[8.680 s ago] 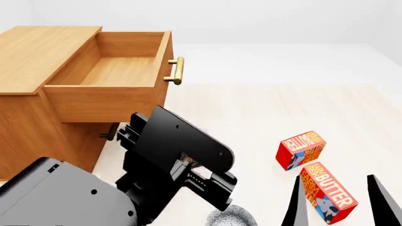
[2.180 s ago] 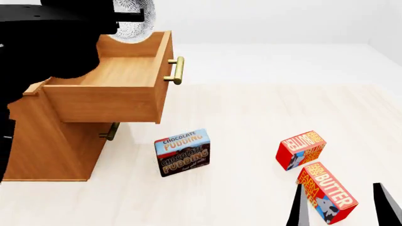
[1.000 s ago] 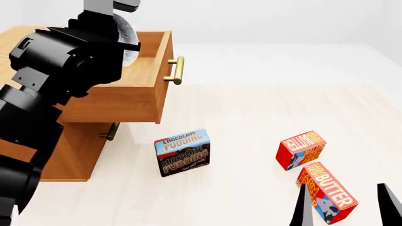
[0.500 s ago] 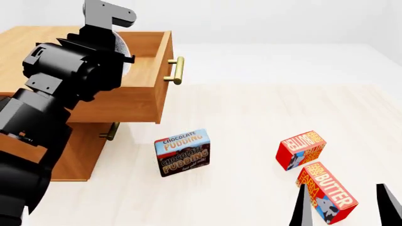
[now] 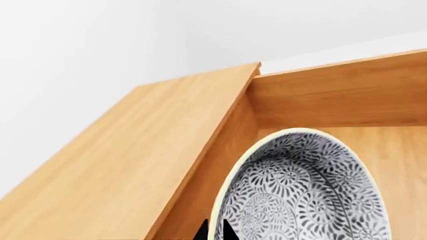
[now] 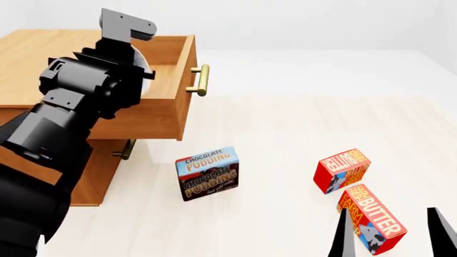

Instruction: Put the bowl in the top drawer of the cabinet.

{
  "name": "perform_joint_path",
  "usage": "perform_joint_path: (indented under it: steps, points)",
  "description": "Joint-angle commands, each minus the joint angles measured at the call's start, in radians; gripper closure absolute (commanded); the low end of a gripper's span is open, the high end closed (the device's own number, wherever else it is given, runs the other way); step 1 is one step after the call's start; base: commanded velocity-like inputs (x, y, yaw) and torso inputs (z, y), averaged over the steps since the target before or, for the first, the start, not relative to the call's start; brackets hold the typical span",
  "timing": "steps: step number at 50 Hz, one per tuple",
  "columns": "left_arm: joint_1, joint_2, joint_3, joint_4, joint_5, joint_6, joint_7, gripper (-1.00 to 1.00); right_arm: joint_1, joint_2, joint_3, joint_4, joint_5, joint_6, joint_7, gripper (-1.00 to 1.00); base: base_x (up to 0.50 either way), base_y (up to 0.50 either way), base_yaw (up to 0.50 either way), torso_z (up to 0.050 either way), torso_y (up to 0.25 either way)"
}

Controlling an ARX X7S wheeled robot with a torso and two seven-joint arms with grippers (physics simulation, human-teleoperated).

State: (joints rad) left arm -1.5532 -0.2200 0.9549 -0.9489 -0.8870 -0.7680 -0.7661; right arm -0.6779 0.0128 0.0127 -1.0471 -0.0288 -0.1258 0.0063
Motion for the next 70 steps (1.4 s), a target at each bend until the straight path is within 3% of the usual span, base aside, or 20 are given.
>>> perform_joint_path:
  steps: [1,16,17,32,42,50,57,62,66,70]
  points:
    - [-0.003,0.020,0.006,-0.045,0.033,0.025,0.028,1.00,0.013,0.004,-0.001,0.000,0.004,0.017,0.002,-1.00,0.00,0.00,0.00,0.000,0.000]
    - [-0.001,0.028,0.008,-0.061,0.032,0.023,0.054,1.00,0.016,0.015,-0.004,0.000,0.010,0.023,0.012,-1.00,0.00,0.00,0.00,0.000,0.001]
    - [-0.002,0.028,0.007,-0.060,0.030,0.022,0.054,-1.00,0.015,0.015,-0.004,0.000,0.010,0.023,0.013,-1.00,0.00,0.00,0.00,0.000,0.000]
    - [-0.005,-0.024,-0.004,0.054,0.022,-0.013,-0.018,-1.00,0.009,0.022,-0.005,0.000,0.013,0.015,0.020,-1.00,0.00,0.00,0.00,0.000,0.000]
    - [-0.030,-0.121,-0.036,0.357,-0.023,-0.098,-0.147,-1.00,-0.001,0.013,-0.008,0.000,0.006,0.001,0.010,-1.00,0.00,0.00,0.00,0.000,0.000]
    - [0.017,-0.234,-0.108,0.695,-0.192,-0.251,-0.242,-1.00,-0.013,0.019,0.004,0.000,0.018,-0.017,0.012,-1.00,0.00,0.00,0.00,0.000,0.000]
    - [0.165,-0.396,-0.233,1.145,-0.441,-0.314,-0.426,-1.00,-0.033,0.038,0.005,0.000,0.025,-0.044,0.028,-1.00,0.00,0.00,0.00,0.000,0.000]
    - [0.286,-0.502,-0.304,1.404,-0.569,-0.276,-0.528,-1.00,-0.052,0.036,0.005,0.000,0.021,-0.068,0.027,-1.00,0.00,0.00,0.00,0.000,0.000]
    - [0.413,-0.588,-0.352,1.600,-0.601,-0.200,-0.567,-1.00,-0.067,0.018,0.009,0.000,0.014,-0.086,0.010,-1.00,0.00,0.00,0.00,0.000,0.000]
    - [0.568,-0.665,-0.381,1.783,-0.534,-0.114,-0.587,-1.00,-0.079,-0.003,0.008,0.000,0.003,-0.103,-0.007,-1.00,0.00,0.00,0.00,0.000,0.000]
